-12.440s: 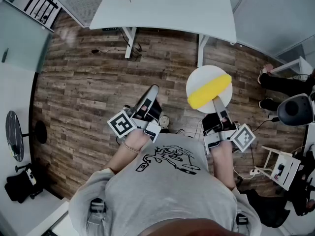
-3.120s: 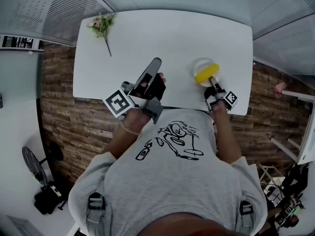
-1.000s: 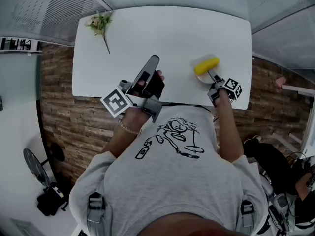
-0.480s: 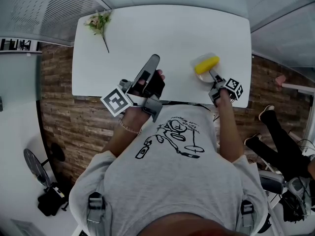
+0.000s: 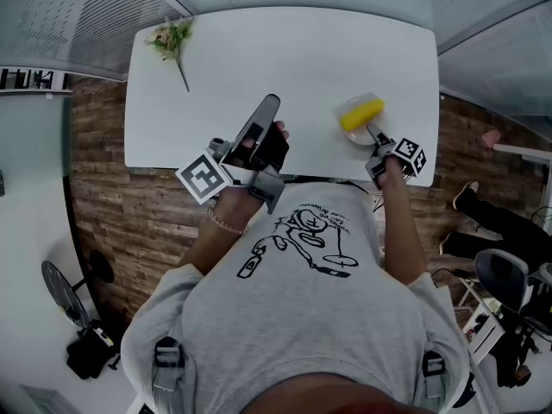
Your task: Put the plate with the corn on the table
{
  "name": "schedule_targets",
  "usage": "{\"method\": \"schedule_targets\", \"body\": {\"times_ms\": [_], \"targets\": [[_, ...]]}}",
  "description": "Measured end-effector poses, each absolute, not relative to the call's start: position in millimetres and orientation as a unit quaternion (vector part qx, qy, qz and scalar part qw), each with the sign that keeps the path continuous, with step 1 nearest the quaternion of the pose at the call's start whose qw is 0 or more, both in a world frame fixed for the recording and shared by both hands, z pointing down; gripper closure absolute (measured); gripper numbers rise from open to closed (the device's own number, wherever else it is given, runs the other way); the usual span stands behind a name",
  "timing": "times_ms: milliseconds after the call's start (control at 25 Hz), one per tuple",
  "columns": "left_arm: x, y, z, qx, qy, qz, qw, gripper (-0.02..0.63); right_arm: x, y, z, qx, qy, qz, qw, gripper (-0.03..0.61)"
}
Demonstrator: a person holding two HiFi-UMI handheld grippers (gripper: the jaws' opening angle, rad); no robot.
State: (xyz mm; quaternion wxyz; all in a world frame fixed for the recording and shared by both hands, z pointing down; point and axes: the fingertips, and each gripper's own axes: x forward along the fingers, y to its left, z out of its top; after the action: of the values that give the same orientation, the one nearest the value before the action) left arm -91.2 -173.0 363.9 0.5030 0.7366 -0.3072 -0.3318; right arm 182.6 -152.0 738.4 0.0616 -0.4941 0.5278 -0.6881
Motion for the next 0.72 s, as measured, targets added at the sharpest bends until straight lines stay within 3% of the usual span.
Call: {"method": "schedule_targets", "body": {"times_ms": [600,720], "targets": [[-88.0,-170.8,369.3,0.737,-0.305,-0.328,0.507,0.584,188.2,-135.3,741.7,-0.497,0.523,-0.691,0.052,0.242],[-87.2,-170.0,370.7,0.738,-0.306,-0.324,0.506,0.584,186.4,-131.7,734.8,-0.495,0.535,-0.683,0.050,0.273]]}}
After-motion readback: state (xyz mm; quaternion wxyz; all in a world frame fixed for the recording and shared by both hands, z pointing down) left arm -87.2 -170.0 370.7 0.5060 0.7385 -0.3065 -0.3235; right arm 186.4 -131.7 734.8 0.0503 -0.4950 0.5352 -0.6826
